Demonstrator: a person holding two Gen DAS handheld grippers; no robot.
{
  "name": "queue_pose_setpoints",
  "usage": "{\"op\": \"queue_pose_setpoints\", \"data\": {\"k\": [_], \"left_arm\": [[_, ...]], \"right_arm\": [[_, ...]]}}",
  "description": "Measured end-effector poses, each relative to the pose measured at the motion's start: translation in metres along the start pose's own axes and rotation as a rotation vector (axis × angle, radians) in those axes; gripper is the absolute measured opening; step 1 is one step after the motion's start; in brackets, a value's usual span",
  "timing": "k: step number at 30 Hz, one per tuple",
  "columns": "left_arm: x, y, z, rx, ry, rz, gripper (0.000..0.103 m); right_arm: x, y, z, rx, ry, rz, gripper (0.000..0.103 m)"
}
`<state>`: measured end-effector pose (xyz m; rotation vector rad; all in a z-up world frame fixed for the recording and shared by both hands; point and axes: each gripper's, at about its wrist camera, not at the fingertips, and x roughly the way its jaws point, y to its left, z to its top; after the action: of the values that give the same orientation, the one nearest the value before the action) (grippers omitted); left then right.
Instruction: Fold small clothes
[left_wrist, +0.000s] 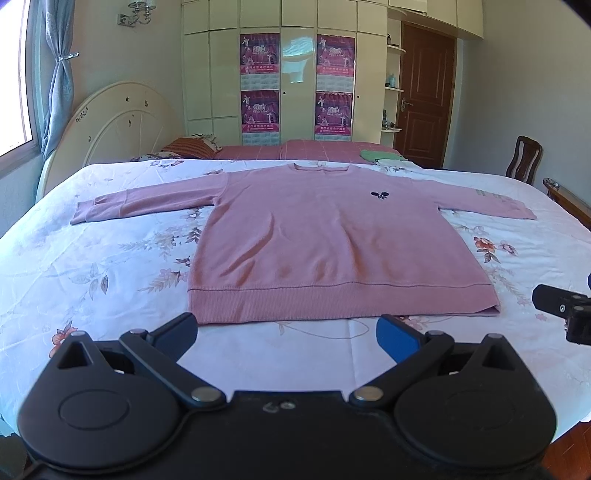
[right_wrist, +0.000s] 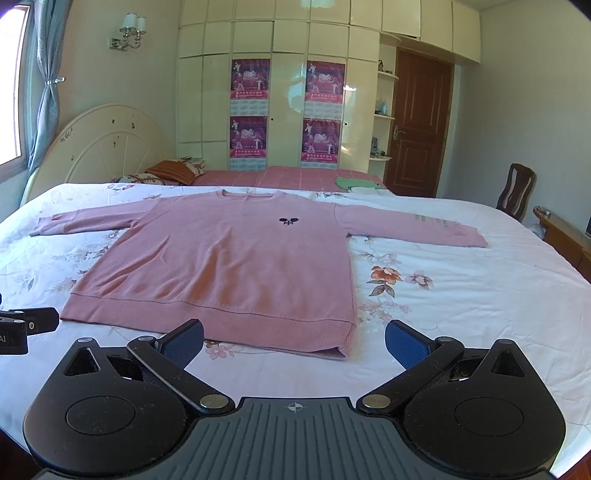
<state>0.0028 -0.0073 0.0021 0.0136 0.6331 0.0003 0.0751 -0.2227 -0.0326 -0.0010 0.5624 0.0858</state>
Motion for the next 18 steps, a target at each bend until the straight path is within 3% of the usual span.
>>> {"op": "queue_pose_setpoints", "data": {"k": [18], "left_arm": [[-0.0007, 0.0013, -0.0011, 0.000, 0.004, 0.006, 0.103]], "right_arm": [[-0.0002, 0.0014, 0.0001, 0.001, 0.001, 0.003, 0.103]]}}
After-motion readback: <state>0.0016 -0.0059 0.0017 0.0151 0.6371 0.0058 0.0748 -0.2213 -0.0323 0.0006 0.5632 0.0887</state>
